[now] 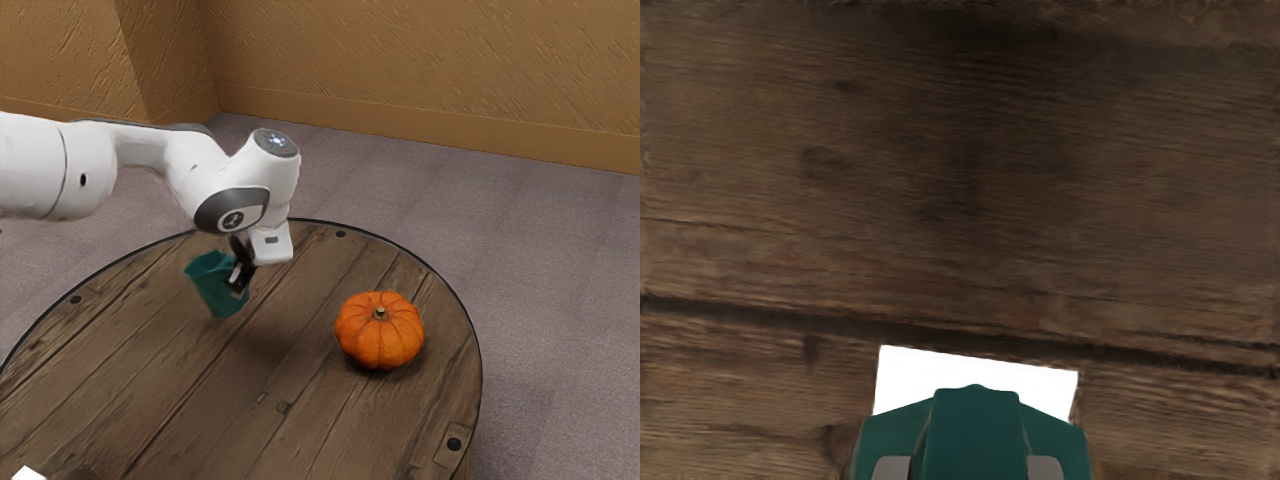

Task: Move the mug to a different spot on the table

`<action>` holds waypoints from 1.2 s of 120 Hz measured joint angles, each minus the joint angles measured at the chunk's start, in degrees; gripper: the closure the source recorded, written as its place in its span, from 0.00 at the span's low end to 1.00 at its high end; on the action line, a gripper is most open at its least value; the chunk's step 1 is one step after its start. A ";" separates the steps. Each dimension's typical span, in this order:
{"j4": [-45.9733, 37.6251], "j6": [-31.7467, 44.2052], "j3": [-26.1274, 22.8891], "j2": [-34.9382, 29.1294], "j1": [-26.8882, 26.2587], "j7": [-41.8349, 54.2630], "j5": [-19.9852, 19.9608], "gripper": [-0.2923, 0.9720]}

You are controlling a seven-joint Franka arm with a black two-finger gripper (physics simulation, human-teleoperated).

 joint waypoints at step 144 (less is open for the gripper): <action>41.36 -37.46 -1.89 32.20 1.22 -78.76 -17.54 0.67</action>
